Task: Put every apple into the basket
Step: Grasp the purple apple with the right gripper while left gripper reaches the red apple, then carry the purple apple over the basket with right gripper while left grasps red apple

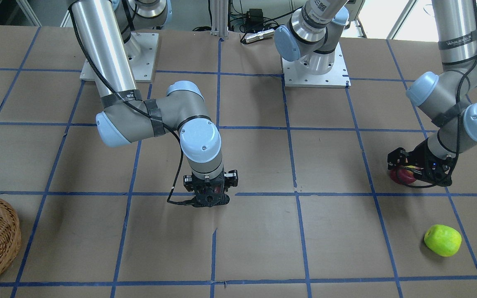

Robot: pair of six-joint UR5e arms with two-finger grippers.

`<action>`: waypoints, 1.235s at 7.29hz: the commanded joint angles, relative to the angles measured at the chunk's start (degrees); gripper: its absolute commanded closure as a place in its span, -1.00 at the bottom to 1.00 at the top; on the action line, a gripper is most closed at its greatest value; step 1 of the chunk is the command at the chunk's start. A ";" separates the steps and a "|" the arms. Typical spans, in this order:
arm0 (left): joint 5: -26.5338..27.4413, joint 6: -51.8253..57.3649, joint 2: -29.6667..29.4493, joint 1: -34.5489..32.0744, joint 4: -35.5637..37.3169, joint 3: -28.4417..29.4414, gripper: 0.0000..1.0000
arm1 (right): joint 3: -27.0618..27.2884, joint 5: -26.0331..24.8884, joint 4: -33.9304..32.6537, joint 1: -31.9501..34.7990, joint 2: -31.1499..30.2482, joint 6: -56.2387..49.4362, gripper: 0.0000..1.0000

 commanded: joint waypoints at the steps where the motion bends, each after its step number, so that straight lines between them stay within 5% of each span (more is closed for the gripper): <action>1: -0.21 -0.09 0.73 -0.01 0.01 0.33 0.71 | -9.20 -0.32 15.28 -11.62 -4.85 -12.18 1.00; 2: -0.04 -0.87 1.52 -0.45 -0.69 1.11 1.00 | -16.05 -0.41 23.41 -21.89 -5.05 -19.67 1.00; 3: -0.38 -3.92 2.23 -1.41 -1.31 2.51 1.00 | -20.56 -1.89 25.32 -30.09 -4.36 -23.48 1.00; 4: -2.56 -10.74 2.84 -4.72 -3.40 4.35 1.00 | -21.91 -7.12 23.77 -35.74 -3.31 -35.70 1.00; 8: -10.03 -50.94 2.51 -27.38 -6.33 5.78 1.00 | -21.67 -8.41 12.33 -52.30 7.85 -55.60 1.00; 9: -13.71 -62.72 1.28 -34.74 -4.93 5.87 1.00 | -21.57 -8.58 12.42 -53.02 8.91 -57.17 -0.72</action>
